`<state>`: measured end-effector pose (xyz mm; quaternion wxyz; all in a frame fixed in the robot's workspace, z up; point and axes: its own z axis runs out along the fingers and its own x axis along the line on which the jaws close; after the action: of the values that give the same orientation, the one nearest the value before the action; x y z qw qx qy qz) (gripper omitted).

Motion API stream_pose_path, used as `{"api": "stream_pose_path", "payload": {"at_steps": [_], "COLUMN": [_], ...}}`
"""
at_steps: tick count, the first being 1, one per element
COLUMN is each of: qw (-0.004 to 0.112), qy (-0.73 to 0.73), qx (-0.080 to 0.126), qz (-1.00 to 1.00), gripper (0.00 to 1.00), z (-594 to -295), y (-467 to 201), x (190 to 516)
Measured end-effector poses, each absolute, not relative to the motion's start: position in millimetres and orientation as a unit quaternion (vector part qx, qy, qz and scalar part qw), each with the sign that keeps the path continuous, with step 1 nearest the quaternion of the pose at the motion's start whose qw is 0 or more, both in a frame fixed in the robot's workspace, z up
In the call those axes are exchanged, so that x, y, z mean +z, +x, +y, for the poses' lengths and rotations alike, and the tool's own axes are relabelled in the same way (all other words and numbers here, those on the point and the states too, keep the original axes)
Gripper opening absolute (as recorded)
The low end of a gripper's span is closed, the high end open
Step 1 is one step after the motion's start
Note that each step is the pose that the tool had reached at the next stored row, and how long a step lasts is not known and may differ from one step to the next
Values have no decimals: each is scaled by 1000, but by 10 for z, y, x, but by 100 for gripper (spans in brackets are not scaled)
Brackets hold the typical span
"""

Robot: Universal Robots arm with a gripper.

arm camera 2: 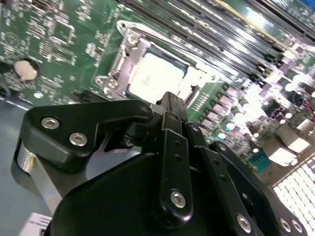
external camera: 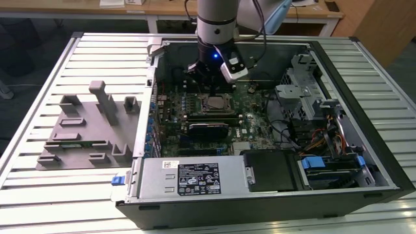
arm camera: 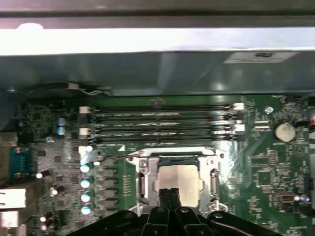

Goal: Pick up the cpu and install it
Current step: 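Close the cpu cover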

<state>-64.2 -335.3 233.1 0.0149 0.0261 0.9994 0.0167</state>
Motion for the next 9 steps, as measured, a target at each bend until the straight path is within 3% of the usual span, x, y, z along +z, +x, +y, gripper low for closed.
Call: {"api": "stream_pose_path", "payload": {"at_steps": [9], "qw": [14], "qy": [26], "qx": [15], "qz": [999], "gripper": [11], "z": [-3354], "y": [-502], "x": [2335]}}
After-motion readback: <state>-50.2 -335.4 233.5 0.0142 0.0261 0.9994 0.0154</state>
